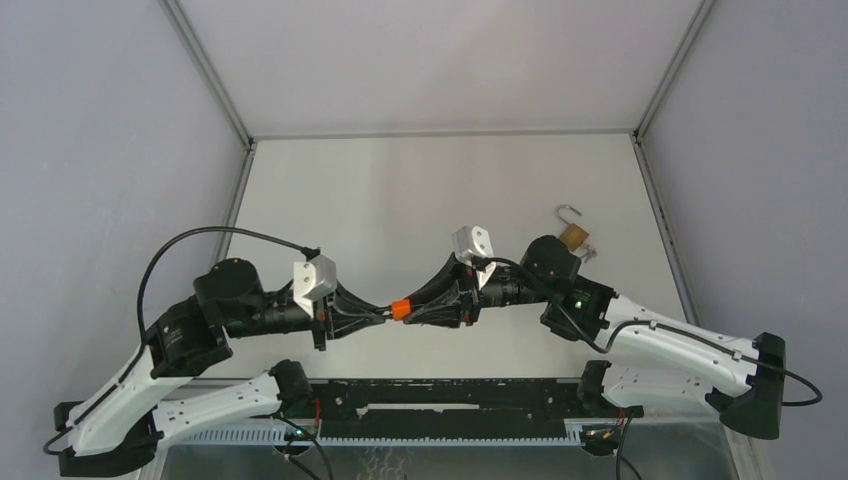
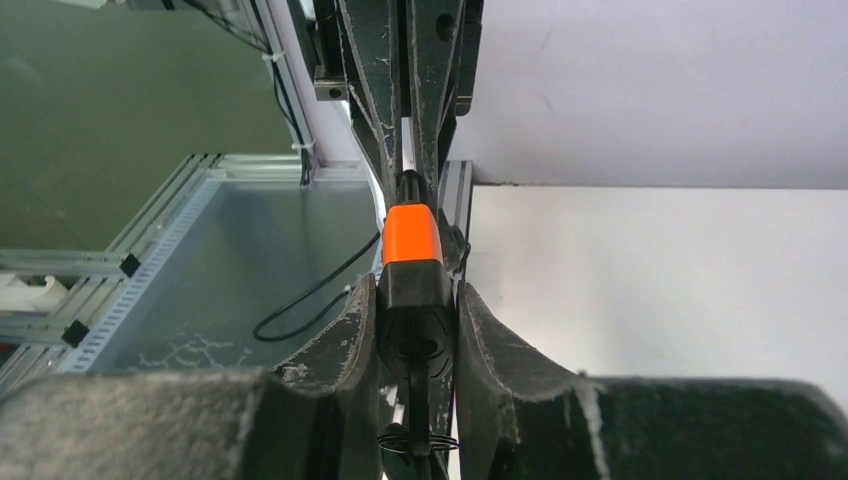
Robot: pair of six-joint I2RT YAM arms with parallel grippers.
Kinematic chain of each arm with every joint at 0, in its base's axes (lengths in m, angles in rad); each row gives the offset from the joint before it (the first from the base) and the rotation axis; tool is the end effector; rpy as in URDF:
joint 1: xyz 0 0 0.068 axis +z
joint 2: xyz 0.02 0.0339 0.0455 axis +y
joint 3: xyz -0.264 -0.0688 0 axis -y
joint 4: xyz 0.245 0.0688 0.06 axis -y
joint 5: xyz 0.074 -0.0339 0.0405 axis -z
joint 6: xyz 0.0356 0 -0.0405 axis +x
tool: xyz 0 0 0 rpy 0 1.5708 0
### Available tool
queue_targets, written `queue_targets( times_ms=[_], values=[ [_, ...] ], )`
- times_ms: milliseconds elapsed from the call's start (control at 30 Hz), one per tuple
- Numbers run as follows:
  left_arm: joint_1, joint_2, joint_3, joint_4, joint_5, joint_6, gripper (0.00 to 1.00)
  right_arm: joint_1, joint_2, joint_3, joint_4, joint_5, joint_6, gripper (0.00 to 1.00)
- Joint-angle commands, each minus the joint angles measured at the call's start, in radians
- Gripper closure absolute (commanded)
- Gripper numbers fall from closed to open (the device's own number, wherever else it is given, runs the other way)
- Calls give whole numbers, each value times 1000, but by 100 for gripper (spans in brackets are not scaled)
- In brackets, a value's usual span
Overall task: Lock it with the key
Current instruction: Lock the lock.
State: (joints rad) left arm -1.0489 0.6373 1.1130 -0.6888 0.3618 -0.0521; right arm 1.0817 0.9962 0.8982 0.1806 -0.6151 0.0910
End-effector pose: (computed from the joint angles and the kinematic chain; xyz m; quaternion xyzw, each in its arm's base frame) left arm 0.0404 -0.0956 0.4134 0.4652 0.6185 -0.4424 0.4531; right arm 0.0894 0.2117 0.3793 -0.5028 0.4621 0.5588 0.4706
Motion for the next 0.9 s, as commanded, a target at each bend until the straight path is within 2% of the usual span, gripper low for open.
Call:
queue_targets(
  times_ms=[0, 233, 500, 600, 867],
  values=[
    [-28, 21, -7, 260, -37, 10, 100, 67, 49, 24, 247, 123, 52, 100],
    [-42, 45, -61, 313, -32, -52, 100, 92, 73, 24, 288, 174, 74, 100],
    [-94, 81, -118, 359, -1, -90, 100, 98, 57, 34, 230, 201, 35, 100],
    [-99, 104, -84, 398, -5, -89, 100, 93, 59, 23, 191, 217, 26, 100],
    [-155, 163, -13, 419, -21, -47, 100, 74, 102, -7, 244, 221, 41, 100]
  ],
)
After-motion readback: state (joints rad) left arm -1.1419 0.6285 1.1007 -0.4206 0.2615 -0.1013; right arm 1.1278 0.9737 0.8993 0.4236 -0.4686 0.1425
